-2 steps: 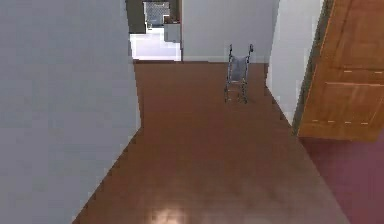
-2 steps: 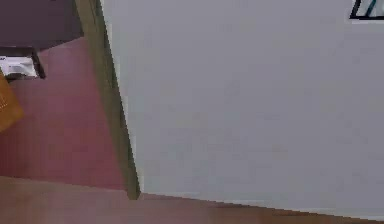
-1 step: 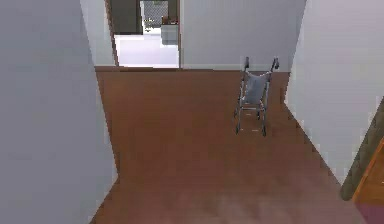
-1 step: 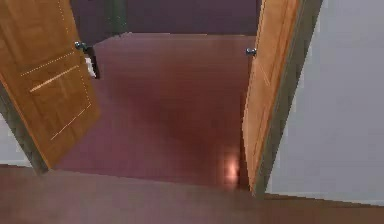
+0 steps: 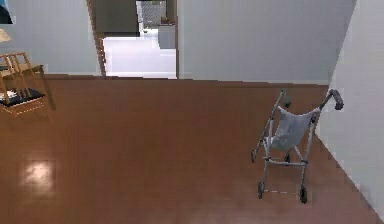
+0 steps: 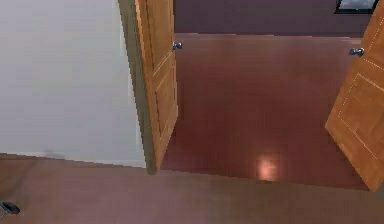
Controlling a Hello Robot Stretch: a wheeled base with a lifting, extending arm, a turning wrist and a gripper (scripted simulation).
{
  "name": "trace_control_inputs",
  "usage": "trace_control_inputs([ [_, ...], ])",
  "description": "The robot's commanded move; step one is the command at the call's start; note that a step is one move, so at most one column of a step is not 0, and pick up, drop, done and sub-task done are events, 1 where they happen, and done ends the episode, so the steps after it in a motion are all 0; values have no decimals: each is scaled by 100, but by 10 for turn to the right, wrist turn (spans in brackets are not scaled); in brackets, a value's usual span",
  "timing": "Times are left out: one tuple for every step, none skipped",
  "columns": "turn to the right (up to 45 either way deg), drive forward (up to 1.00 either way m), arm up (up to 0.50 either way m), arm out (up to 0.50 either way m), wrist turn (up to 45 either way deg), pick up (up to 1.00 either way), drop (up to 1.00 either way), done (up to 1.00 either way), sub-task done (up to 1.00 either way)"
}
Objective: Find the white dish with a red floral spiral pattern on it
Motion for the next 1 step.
trace_control_inputs([
  [-60,0,0,0,0,0,0,0,0],
])
